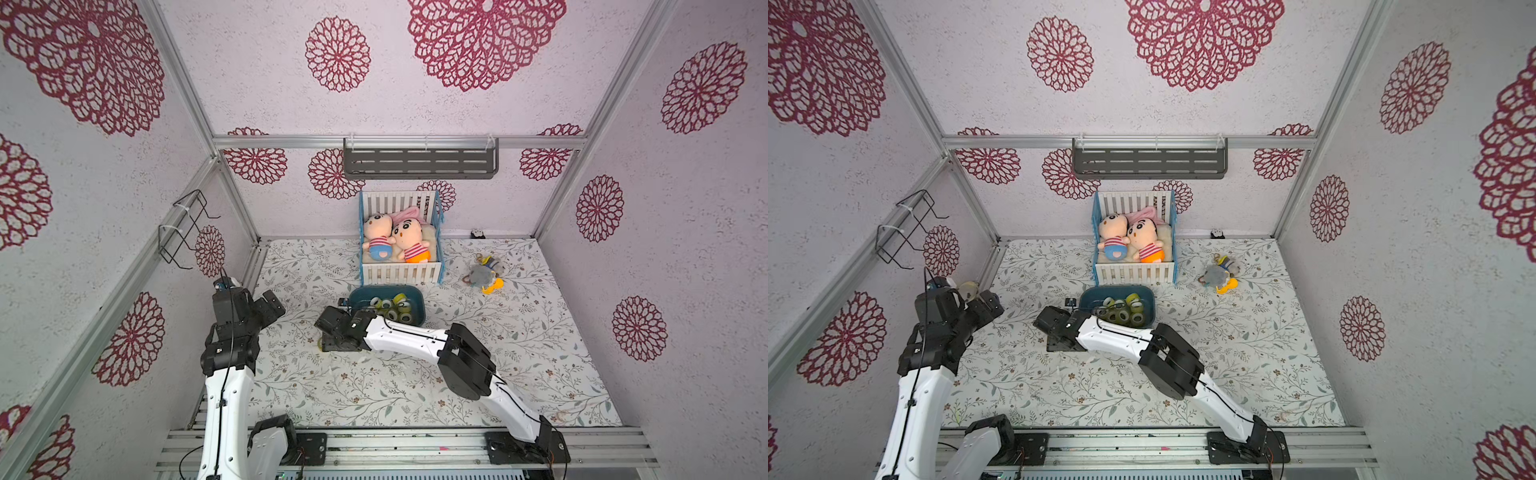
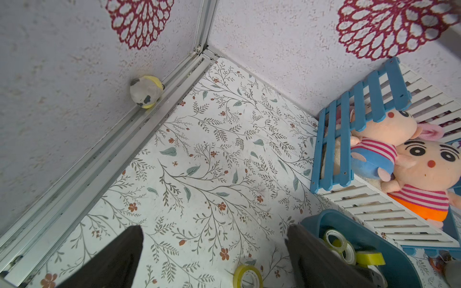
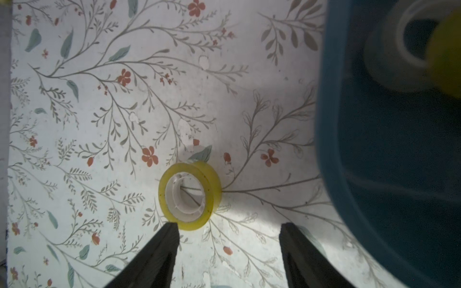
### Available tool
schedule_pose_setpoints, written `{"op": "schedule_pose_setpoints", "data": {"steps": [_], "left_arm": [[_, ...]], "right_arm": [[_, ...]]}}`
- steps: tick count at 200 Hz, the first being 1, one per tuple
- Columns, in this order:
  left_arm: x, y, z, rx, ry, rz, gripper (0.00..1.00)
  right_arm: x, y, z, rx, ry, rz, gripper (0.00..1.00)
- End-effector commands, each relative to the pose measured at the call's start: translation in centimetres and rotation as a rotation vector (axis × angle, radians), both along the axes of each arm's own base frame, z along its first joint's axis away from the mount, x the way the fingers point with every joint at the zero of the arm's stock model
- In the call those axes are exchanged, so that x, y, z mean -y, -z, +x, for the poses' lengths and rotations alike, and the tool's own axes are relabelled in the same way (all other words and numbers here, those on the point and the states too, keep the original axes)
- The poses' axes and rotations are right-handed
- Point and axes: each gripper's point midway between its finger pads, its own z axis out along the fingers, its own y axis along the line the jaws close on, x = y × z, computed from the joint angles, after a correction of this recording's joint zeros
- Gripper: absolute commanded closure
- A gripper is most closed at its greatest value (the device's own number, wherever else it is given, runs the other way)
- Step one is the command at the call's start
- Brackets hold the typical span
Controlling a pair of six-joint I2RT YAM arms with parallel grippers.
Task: Put the transparent tape into the storage box
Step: Pick up the tape at the center of the board.
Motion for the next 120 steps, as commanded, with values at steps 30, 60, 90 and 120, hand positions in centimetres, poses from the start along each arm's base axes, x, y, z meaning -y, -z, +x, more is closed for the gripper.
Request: {"op": "schedule_pose_setpoints", "data": {"steps": [30, 60, 90, 120], "left_arm": [[0.1, -1.1, -0.2, 0.043, 0.006, 0.021, 0.03], [0.3, -1.2, -0.3, 0.049, 0.010, 0.021, 0.03], [0.6, -1.4, -0.2, 0.056, 0.021, 0.024, 0.03], [0.7, -1.6, -0.3, 0.063, 0.024, 0.026, 0.03]], "right_arm": [[0.7, 0.4, 1.4, 0.029, 0.082, -0.065, 0.29], [0.9, 2.3, 1.5, 0.005, 0.091, -0.113, 0.29], [1.0, 3.5, 1.1, -0.018, 0.086, -0.137, 0.29], [1.8, 4.2, 0.7, -0.037, 0.069, -0.178, 0.29]]}}
